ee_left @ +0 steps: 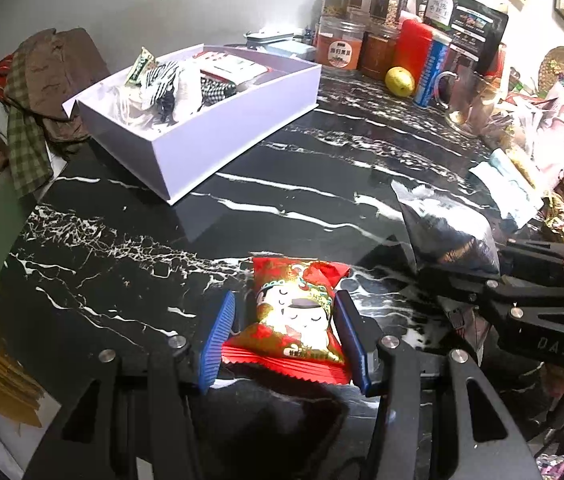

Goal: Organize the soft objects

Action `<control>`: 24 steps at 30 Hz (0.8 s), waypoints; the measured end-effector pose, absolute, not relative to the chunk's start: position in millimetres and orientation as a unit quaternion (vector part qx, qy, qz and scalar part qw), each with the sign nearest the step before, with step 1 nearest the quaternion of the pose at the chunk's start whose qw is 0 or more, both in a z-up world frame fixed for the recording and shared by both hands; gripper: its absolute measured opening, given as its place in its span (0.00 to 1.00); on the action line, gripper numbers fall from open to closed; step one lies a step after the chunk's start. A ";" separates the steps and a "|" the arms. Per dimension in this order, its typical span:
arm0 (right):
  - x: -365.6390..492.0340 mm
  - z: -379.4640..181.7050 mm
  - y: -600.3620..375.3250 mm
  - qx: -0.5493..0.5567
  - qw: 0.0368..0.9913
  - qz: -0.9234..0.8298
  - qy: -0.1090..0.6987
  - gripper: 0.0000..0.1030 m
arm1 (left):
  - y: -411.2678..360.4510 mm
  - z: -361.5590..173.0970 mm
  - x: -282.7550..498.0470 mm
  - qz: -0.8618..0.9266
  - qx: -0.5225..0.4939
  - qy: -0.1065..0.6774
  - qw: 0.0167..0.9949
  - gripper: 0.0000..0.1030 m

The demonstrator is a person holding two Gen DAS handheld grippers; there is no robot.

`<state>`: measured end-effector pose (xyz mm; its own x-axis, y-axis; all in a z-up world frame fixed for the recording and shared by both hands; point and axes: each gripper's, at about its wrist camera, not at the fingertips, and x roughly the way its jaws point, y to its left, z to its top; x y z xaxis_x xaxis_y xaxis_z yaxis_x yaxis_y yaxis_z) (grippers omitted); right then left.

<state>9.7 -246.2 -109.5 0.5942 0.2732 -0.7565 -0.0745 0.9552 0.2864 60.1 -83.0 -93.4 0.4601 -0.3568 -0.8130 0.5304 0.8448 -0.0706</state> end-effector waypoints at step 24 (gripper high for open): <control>-11.7 -41.9 -235.5 0.083 0.916 0.133 0.369 0.27 | -89.1 -3.3 46.1 -0.301 0.092 0.330 0.890 0.40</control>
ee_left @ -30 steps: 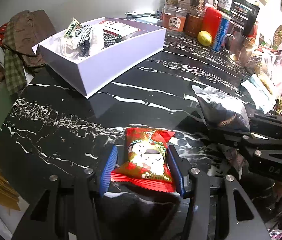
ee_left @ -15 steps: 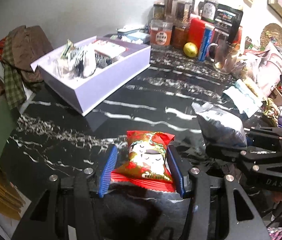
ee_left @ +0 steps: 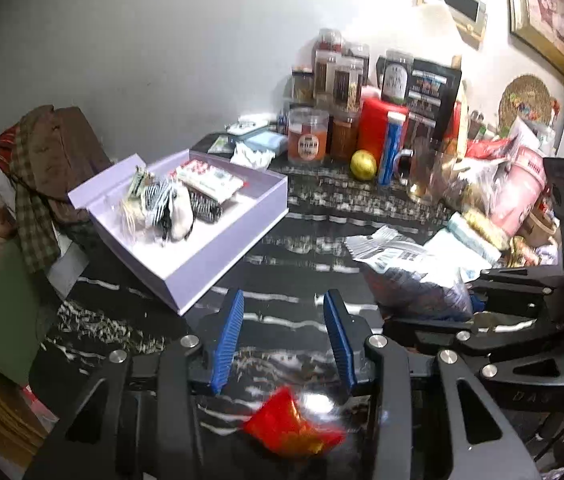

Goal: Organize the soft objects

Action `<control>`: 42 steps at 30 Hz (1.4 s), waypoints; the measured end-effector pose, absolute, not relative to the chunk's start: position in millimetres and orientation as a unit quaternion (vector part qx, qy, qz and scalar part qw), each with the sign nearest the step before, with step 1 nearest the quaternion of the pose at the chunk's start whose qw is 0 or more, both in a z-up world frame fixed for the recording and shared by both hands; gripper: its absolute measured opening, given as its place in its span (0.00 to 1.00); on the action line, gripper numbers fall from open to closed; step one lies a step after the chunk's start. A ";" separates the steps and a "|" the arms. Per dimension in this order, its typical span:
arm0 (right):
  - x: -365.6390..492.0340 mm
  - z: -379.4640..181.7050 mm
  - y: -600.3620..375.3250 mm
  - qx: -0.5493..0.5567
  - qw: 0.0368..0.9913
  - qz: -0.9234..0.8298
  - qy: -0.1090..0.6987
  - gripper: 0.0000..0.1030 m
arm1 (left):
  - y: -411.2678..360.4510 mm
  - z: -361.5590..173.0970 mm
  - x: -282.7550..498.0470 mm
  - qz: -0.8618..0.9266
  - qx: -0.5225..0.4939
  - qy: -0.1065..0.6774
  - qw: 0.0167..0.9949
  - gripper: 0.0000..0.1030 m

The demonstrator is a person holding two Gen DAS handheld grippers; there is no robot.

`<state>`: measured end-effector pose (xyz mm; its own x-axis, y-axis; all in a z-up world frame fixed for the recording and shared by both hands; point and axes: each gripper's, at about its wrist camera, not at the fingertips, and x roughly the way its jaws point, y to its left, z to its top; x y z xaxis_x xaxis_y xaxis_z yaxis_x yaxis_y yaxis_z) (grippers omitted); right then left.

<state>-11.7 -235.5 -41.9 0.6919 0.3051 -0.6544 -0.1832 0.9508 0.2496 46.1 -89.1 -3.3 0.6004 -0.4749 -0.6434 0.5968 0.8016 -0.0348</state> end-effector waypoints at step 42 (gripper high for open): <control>-32.1 -79.3 -251.5 0.139 0.893 0.101 0.416 0.28 | -81.3 -99.0 36.3 -0.271 0.067 0.533 0.798 0.41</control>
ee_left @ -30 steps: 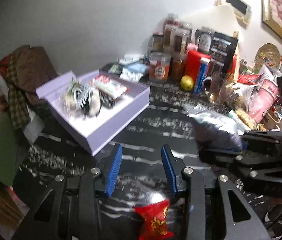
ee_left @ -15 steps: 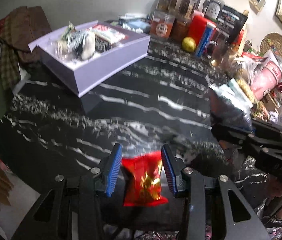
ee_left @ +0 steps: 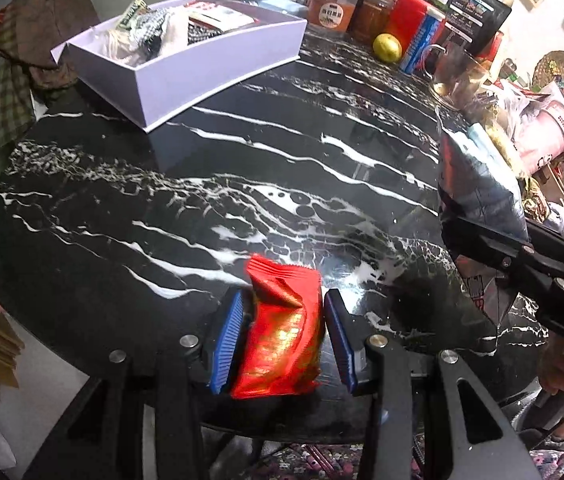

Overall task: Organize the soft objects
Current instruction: 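Carry both packets over the lavender box and lower them inside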

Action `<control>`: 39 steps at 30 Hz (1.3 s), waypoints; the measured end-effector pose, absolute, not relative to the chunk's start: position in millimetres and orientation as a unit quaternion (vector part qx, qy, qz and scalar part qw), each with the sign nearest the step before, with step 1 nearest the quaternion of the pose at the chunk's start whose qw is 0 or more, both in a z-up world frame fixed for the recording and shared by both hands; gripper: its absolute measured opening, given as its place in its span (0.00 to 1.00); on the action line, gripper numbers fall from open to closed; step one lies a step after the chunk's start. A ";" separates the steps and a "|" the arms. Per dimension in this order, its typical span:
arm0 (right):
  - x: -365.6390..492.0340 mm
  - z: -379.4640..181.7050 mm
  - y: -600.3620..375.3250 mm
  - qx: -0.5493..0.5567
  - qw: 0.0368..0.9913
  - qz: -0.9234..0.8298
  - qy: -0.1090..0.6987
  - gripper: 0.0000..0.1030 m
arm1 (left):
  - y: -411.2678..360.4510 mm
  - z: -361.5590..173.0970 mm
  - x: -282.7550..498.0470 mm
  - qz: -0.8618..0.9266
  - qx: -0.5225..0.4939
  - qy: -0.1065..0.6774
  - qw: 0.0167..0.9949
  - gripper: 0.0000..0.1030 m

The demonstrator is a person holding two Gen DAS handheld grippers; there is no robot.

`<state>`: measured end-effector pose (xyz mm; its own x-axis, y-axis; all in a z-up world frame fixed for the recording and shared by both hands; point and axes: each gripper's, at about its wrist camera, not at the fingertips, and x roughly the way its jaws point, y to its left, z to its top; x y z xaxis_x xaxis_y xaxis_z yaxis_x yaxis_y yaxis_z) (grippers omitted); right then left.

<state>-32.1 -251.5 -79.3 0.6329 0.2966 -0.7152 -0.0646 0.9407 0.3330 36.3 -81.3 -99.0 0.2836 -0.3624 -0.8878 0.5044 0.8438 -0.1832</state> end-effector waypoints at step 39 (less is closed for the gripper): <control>21.3 -52.4 -235.6 0.108 0.901 0.151 0.393 0.28 | -68.5 -23.4 79.5 -0.277 0.034 0.404 0.871 0.33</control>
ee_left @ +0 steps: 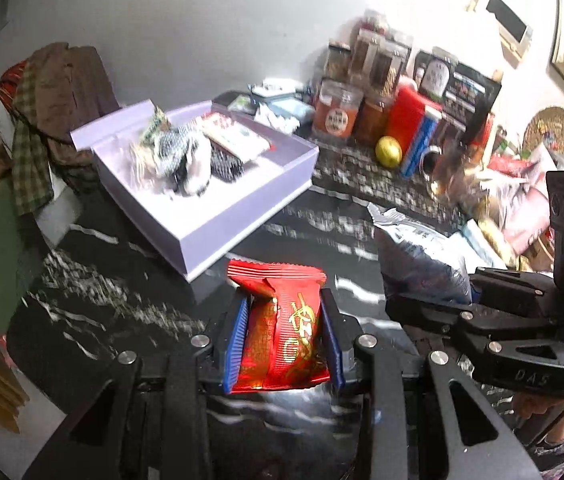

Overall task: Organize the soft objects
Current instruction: 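Carry both packets over the lavender box and lower them inside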

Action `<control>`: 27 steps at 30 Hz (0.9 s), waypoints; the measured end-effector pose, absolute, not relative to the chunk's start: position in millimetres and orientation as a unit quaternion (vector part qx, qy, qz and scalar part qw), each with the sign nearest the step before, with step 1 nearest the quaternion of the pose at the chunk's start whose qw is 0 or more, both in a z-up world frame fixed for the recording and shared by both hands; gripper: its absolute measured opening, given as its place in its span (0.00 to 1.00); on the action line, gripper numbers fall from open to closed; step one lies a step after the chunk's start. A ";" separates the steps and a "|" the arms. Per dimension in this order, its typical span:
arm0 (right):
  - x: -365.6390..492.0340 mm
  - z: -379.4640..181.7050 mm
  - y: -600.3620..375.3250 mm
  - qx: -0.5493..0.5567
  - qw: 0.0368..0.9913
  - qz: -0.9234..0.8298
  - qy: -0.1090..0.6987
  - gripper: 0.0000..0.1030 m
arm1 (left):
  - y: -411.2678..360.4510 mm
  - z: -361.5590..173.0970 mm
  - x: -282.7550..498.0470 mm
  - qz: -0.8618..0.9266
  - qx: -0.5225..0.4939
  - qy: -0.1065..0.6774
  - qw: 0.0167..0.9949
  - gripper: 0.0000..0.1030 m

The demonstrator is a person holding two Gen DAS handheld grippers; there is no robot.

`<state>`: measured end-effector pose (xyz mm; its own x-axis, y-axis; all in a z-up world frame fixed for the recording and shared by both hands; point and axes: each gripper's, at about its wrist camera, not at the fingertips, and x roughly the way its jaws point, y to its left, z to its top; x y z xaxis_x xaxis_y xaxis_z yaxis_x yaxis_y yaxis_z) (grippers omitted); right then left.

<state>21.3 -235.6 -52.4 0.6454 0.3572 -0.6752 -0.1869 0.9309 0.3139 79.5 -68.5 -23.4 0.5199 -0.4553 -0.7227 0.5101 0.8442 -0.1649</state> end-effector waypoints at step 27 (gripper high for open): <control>148.6 28.6 -230.0 0.055 0.929 0.206 0.303 0.28 | -65.4 54.4 197.9 -0.227 0.010 0.285 0.931 0.33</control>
